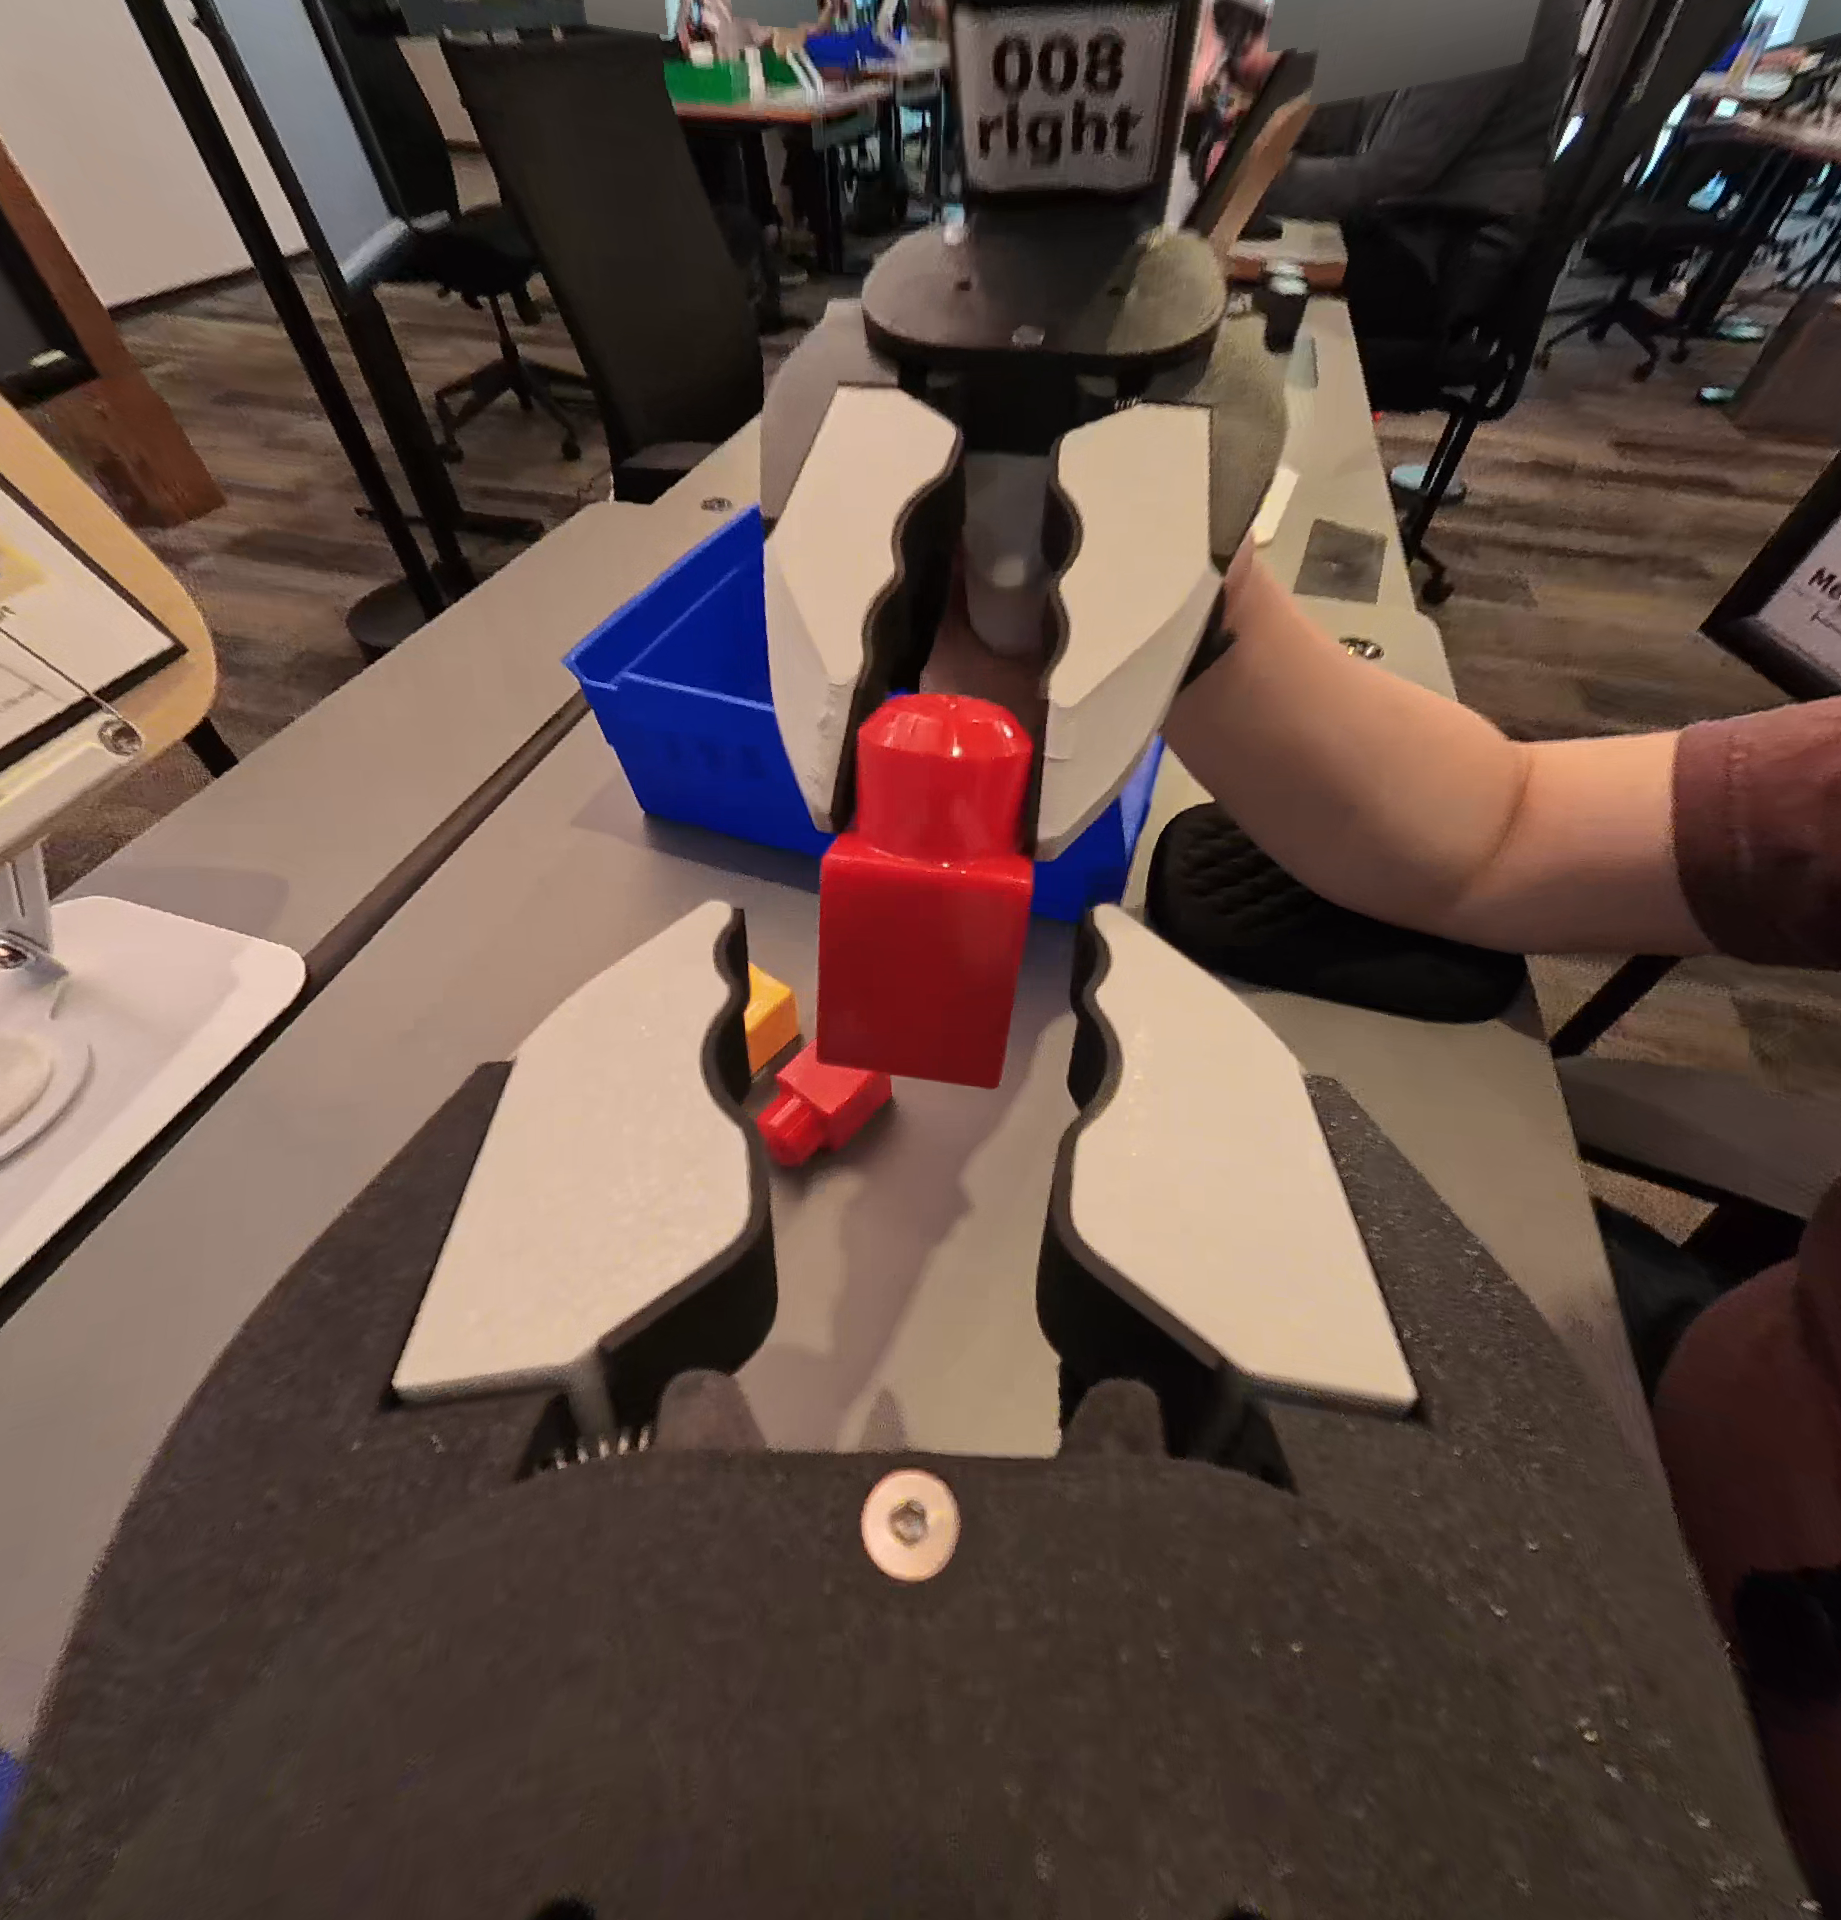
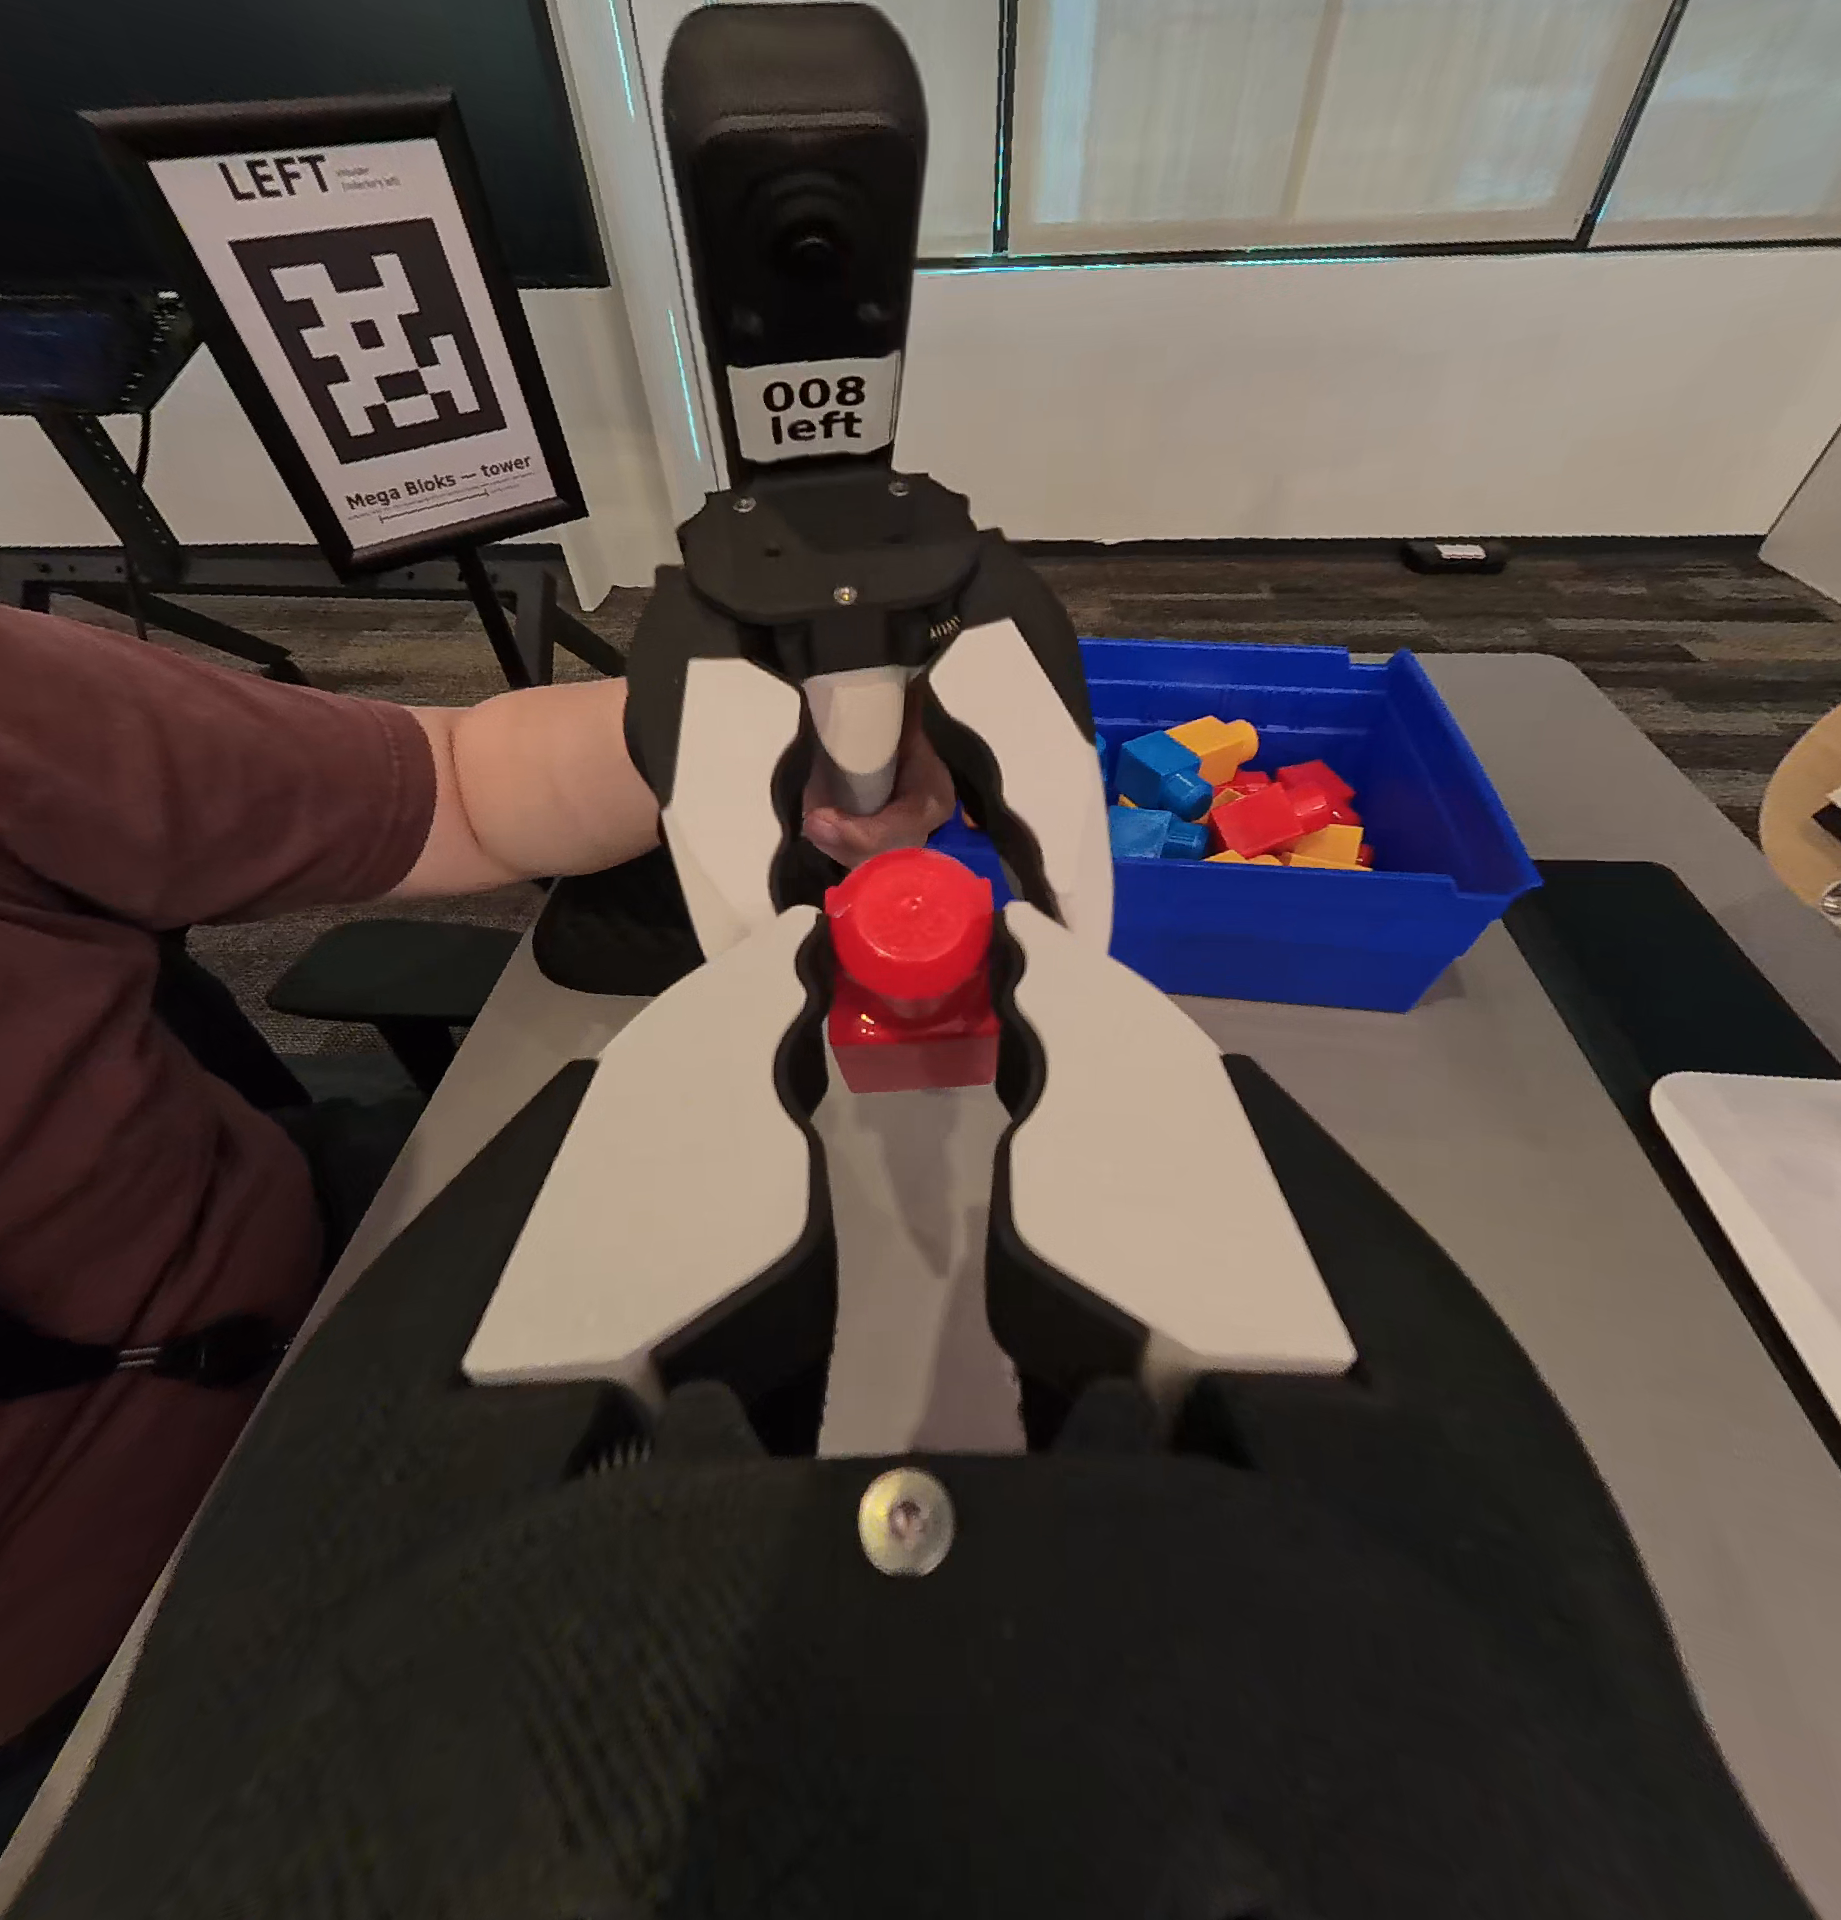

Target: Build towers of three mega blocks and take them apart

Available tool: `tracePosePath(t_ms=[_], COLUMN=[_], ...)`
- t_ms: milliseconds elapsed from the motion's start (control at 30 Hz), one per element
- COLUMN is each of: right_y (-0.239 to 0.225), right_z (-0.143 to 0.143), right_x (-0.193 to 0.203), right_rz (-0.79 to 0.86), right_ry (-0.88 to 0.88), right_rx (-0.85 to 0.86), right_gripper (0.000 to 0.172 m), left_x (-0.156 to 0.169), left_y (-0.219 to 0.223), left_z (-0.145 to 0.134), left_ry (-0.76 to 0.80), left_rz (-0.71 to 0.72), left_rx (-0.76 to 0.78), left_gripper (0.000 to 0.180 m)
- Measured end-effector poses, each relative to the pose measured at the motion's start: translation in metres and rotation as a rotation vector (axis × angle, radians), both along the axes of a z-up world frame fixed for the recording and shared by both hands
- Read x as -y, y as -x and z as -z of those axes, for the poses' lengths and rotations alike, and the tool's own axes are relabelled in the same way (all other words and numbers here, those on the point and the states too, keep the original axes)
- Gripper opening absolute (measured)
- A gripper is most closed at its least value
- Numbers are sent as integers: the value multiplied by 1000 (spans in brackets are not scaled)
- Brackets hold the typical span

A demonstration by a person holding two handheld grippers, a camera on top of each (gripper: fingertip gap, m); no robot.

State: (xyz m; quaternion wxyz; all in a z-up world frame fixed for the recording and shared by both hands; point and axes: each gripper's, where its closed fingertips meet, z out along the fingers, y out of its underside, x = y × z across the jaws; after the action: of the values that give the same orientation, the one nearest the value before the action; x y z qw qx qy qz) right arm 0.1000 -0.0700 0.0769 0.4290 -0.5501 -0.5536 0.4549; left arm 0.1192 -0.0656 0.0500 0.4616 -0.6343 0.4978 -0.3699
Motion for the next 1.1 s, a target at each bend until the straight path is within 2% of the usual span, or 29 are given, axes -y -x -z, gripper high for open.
tracePosePath(t_ms=[100, 167, 300, 367, 400, 467, 500, 600, 667, 733, 800, 900, 1033, 1100], right_y=[0, 0, 1, -1, -6, -20, -30, -62, -72, -69, -65, -69, -74, -73], right_z=[4, 7, 10, 10, 13, 34, 53, 123, 158, 179, 191, 207, 228, 234], right_x=[-1, -5, -11, -15, -19, -33, -41, -48, -53, -55, -56, -57, -57, -55], right_rz=[-1, 20, 42, 70, 98, 191, 240, 316, 365, 377, 376, 389, 389, 365], right_ry=[2, -9, -18, -17, -10, 18, 41, 164, 218, 263, 258, 218, 196, 187], right_rx=[18, 28, 34, 45, 77, 228, 343, 746, 910, 985, 1017, 1115, 1217, 1246], right_gripper=[29, 30, 31, 51, 55, 49, 44, 43, 43, 42, 42, 43, 46, 38], left_x=[-6, -4, -8, -16, -23, -34, -40, -57, -62, -61, -54, -49, -41, -39], left_y=[-5, -7, -5, 2, 7, 18, 24, 43, 54, 63, 62, 61, 64, 65], left_z=[5, 5, 11, 7, -2, -26, -40, -80, -96, -101, -101, -90, -93, -97], left_ry=[-8, 1, 31, 16, 2, -11, -20, -104, -142, -161, -140, -107, -129, -143], left_rz=[6, 42, 41, 4, -27, -74, -99, -194, -249, -284, -244, -211, -177, -170], left_rx=[-22, -19, -45, -45, -24, 45, 71, 134, 162, 209, 257, 224, 213, 223], left_gripper=[54, 37, 36, 36, 36, 36, 36, 36, 36, 36, 36, 36, 36, 36])
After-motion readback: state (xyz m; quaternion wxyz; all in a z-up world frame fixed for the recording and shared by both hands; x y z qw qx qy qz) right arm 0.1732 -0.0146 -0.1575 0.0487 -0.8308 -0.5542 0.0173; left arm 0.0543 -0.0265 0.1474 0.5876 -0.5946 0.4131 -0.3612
